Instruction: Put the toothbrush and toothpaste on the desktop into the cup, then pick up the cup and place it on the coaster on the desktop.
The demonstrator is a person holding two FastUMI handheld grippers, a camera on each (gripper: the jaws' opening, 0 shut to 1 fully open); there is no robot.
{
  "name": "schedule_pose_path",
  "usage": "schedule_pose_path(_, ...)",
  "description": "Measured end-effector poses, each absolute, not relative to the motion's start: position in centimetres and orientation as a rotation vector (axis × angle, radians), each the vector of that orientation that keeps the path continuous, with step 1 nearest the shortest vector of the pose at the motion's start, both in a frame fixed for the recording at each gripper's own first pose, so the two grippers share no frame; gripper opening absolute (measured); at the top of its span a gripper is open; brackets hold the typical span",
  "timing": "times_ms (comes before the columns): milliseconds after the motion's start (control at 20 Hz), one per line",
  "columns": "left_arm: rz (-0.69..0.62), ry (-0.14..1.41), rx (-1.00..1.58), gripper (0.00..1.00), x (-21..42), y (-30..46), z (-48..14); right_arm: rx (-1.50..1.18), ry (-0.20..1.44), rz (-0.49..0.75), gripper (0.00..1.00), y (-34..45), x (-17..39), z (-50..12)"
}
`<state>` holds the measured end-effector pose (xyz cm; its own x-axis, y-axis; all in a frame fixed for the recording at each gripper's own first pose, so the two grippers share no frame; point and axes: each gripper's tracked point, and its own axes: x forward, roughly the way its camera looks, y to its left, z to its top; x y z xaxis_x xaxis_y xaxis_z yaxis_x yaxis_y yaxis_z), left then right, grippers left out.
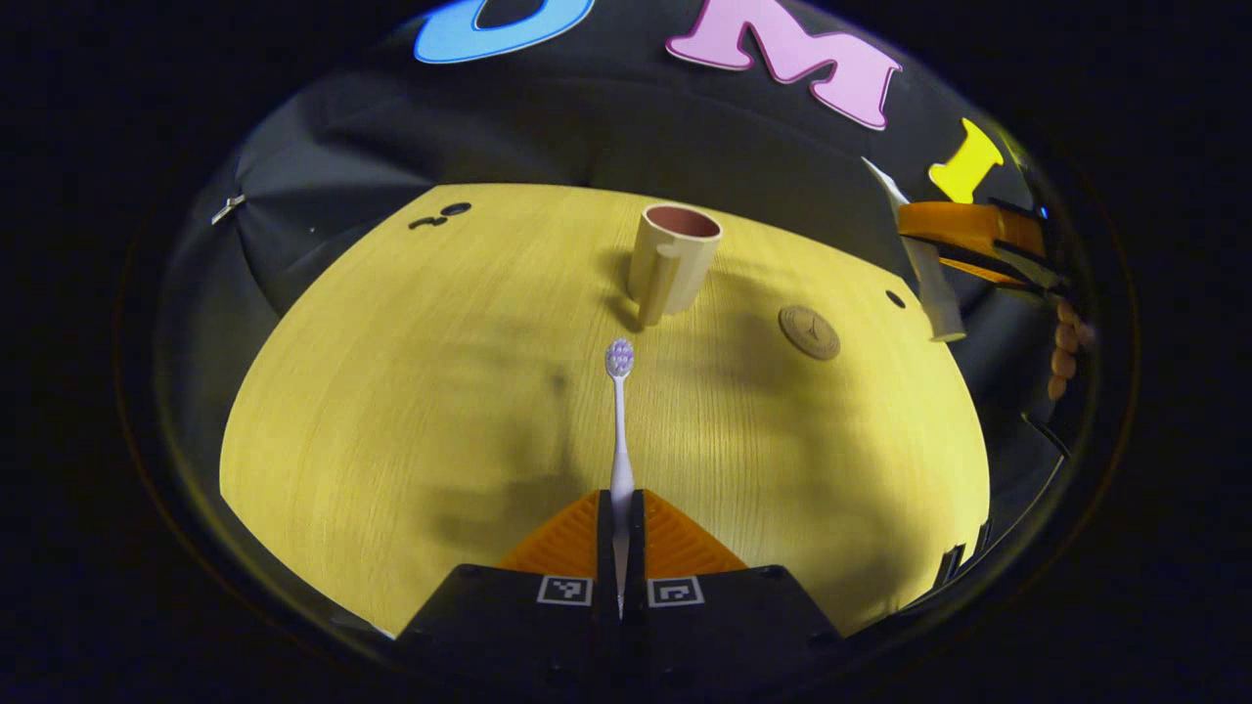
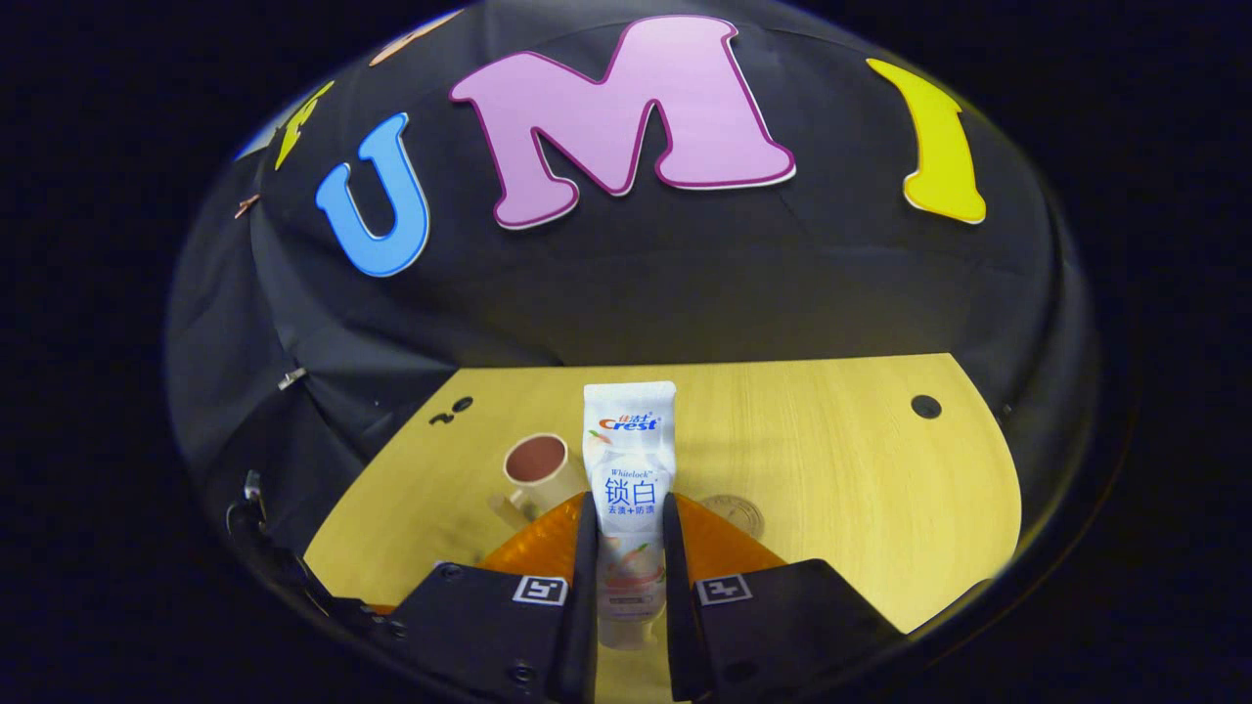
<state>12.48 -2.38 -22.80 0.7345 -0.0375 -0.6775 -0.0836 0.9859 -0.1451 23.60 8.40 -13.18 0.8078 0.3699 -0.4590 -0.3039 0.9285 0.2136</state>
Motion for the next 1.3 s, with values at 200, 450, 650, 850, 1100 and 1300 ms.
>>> schedule_pose_path(200, 0.02, 0.671, -0.197, 0.06, 12.9, -2.0, -20.3, 0.185, 0.376, 0.337, 0.33, 11.0, 27.5, -10.8)
schedule_pose_path(450, 0.022, 0.622, -0.23, 0.06, 12.7, -1.2, -19.2, 0.236, 0.253, 0.355, 0.28, 15.2, 31.3, -9.6)
schedule_pose_path(650, 0.007, 0.58, -0.294, 0.06, 13.0, -0.4, -19.4, 0.224, 0.189, 0.381, 0.33, 18.6, 33.7, -10.8)
schedule_pose_path(850, 0.001, 0.513, -0.314, 0.06, 13.9, 0.3, -19.5, 0.172, 0.153, 0.399, 0.28, 20.7, 35.2, -13.6)
schedule_pose_path(1100, -0.05, 0.438, -0.297, 0.06, 15.4, -0.1, -19.7, 0.21, 0.137, 0.393, 0.32, 21.3, 35.9, -16.8)
schedule_pose_path(1300, -0.098, 0.41, -0.272, 0.06, 16.6, -1.6, -20.0, 0.194, 0.134, 0.414, 0.33, 22.2, 34.9, -19.2)
